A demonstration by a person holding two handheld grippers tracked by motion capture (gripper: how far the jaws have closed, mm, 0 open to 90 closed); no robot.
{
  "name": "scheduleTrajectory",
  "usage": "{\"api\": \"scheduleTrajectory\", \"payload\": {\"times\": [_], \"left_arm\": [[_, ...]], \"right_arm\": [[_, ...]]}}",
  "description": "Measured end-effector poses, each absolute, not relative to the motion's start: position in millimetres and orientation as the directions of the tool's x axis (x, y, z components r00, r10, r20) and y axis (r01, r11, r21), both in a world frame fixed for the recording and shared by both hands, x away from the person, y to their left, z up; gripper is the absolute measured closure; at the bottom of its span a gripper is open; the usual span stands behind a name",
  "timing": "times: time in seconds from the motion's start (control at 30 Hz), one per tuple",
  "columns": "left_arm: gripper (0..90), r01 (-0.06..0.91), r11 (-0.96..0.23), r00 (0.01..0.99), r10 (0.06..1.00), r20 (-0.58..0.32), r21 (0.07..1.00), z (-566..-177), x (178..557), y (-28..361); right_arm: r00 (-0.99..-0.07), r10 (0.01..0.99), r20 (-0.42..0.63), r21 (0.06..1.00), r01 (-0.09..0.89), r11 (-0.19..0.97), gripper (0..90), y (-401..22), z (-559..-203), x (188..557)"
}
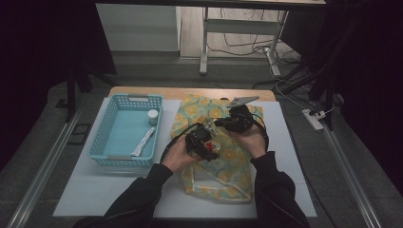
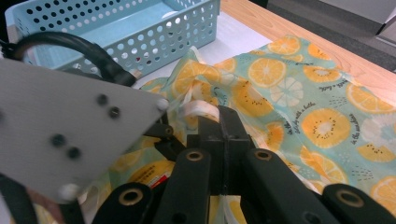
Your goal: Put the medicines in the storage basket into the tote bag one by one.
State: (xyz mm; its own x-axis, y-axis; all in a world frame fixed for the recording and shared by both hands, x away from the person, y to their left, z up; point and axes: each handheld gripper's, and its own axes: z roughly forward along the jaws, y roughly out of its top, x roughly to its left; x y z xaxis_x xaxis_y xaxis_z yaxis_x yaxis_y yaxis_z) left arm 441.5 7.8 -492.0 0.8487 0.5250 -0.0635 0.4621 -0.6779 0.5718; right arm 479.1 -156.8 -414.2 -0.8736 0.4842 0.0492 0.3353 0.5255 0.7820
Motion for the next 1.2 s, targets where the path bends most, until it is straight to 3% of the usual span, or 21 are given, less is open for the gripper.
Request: {"api": "scheduleTrajectory", "payload": {"times": [0.67, 1.2], "left_arm": [[19.6, 0.479, -0.667, 0.831, 0.553, -0.051, 0.57, -515, 461, 3], [7.1, 0.49, -0.612, 0.834, 0.535, -0.132, 0.621, -492, 443, 17]], "right_arm": [[-0.86, 0.508, 0.045, 0.76, 0.359, 0.541, 89.9, -158, -427, 487], [-0.861, 0.506, 0.048, 0.77, 0.355, 0.531, 89.9, -160, -424, 487]]}}
